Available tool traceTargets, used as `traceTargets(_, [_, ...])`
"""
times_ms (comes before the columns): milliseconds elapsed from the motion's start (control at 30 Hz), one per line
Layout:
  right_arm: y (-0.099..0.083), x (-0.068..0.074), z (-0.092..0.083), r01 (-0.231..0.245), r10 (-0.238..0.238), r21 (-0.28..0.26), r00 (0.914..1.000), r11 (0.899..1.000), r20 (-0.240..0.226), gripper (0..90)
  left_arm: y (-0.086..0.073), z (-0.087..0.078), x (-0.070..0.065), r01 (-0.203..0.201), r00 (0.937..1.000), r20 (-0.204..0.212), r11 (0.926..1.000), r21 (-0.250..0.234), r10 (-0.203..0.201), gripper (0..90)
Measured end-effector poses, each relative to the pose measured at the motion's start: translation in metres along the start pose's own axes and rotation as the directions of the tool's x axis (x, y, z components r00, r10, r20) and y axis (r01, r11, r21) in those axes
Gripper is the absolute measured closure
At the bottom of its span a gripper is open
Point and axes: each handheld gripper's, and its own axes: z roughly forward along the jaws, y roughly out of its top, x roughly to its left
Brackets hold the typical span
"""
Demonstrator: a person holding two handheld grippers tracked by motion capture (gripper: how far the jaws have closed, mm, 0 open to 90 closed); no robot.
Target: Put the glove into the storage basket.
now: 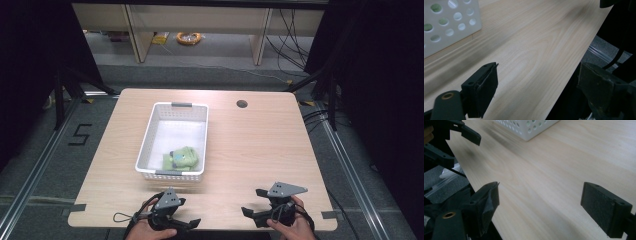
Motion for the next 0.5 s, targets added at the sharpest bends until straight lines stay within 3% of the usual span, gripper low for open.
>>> traceTargets(33, [-0.003,0.004,-0.001,-0.016,0.016,0.023,0.9999,1.000,0.001,16.2,-0.001,0.001,-0.001,0.002,1.0000,-0.005,1.0000,-0.007,-0.002,15.8])
traceTargets(67, [-0.004,0.003,0.000,0.005,-0.005,0.023,0.9998,1.000,0.018,16.2,-0.002,0.001,-0.001,-0.004,0.9999,-0.009,0.9999,0.015,0.004,15.8])
traceTargets(100, [-0.006,0.003,0.001,0.024,-0.024,0.026,0.9997,0.999,0.003,16.2,-0.003,0.002,-0.003,0.012,0.9999,-0.002,0.9999,0.011,-0.012,15.8])
traceTargets(133, [-0.007,0.005,0.001,0.022,-0.022,0.033,0.9997,0.999,0.001,16.2,-0.003,0.002,-0.002,-0.025,0.9996,-0.014,0.9994,0.022,0.026,15.8])
traceTargets(167, [-0.009,0.008,0.000,0.003,-0.003,0.049,0.9999,0.999,0.014,16.2,-0.004,0.003,-0.004,-0.008,1.0000,-0.004,0.9999,0.009,0.008,15.8])
traceTargets(200, [-0.010,0.006,0.000,0.041,-0.041,0.047,0.9991,0.998,0.012,16.2,-0.005,0.005,-0.005,-0.011,0.9999,-0.005,0.9999,0.007,0.011,15.8])
traceTargets(233, [-0.012,0.007,0.001,0.046,-0.047,0.053,0.9988,0.998,0.015,16.2,-0.005,0.004,-0.004,-0.036,0.9992,-0.014,0.9987,0.036,0.036,15.8])
traceTargets(300, [-0.013,0.008,0.000,0.049,-0.051,0.068,0.9984,0.997,0.026,16.2,-0.005,0.004,-0.007,-0.028,0.9996,0.000,0.9993,0.023,0.028,15.8])
traceTargets(333, [-0.014,0.011,0.000,0.026,-0.027,0.077,0.9995,0.997,0.016,16.2,-0.005,0.004,-0.006,-0.042,0.9991,0.000,0.9987,0.027,0.042,15.8])
traceTargets(400, [-0.015,0.009,0.000,0.054,-0.056,0.071,0.9982,0.996,0.023,16.2,-0.006,0.004,-0.008,-0.011,0.9999,-0.003,0.9997,0.020,0.011,15.8])
traceTargets(467, [-0.016,0.009,0.001,0.057,-0.059,0.078,0.9981,0.995,0.019,16.2,-0.006,0.005,-0.006,-0.020,0.9998,-0.005,0.9997,0.014,0.020,15.8])
traceTargets(500, [-0.016,0.009,0.001,0.071,-0.073,0.080,0.9970,0.994,0.024,16.2,-0.006,0.004,-0.005,-0.040,0.9991,-0.014,0.9986,0.034,0.040,15.8])
